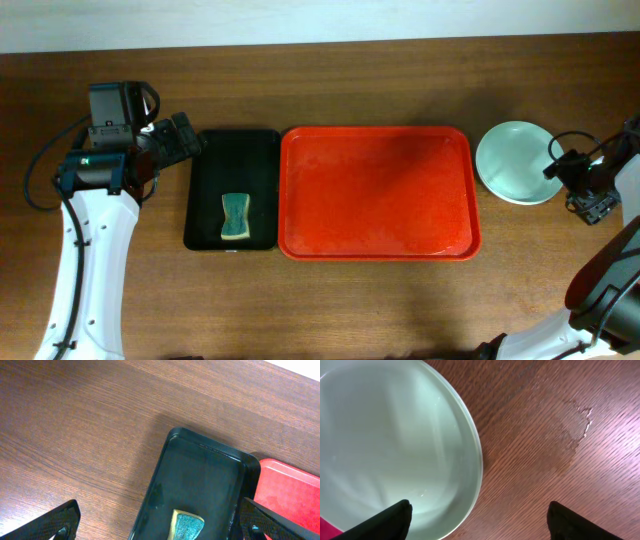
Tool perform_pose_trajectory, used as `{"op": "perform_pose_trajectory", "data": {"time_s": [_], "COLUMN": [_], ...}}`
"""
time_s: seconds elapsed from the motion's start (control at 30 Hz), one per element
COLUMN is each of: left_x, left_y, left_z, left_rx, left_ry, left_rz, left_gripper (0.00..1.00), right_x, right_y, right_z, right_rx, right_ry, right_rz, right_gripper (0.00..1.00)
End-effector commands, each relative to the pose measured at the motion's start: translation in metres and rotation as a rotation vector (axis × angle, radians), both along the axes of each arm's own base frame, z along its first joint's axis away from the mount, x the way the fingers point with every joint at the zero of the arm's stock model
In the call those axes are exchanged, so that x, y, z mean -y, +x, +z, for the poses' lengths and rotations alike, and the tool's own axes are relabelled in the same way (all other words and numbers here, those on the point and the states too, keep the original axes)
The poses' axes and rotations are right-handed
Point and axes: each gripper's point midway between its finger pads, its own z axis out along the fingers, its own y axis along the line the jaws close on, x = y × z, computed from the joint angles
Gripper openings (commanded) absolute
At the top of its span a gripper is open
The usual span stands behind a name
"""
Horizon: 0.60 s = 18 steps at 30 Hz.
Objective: Clean dirty plates on tray and stack at the side
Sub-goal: 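Carry the blue plate right and stack it on the plate pile, then release the plate and move the right gripper over the red tray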
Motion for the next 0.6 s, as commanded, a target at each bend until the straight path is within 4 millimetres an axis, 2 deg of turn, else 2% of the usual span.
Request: {"op": "perform_pose_trajectory", "data": {"time_s": [0.0,0.07,0.17,0.23,0.37,0.57], "left_x": [-0.004,-0.004,-0.004,-0.004,-0.004,-0.004], "left_y": [0.0,0.0,0.0,0.0,0.0,0.0], "left_z": [0.004,0.004,0.004,0.004,0.004,0.004], "left_rx": [0.011,0.011,0.011,0.011,0.011,0.011], "left_ry": [0.003,0.003,0.003,0.003,0.003,0.003], "left_rz": [0.019,0.019,0.019,0.019,0.019,0.019], "left_gripper": [0.99,0.99,0.99,0.99,0.99,0.99], "right_x": [-0.026,-0.045,-0.101,-0.131,-0.186,-0.24], "right_y": [0.01,0.023,0.047,0.054,0.057,0.057], "right_z": [-0.001,0.0,0.001,0.001,0.0,0.0], "right_rx": [0.018,0.034,0.052,0.05,0.034,0.039], "right_ry": [0.042,0.023,-0.007,-0.012,-0.006,-0.006], "right_rz": [0.099,0.247,0.513,0.605,0.745,0.884], "right_gripper": [0.91,0.91,0.97,0.99,0.98,0.98]}}
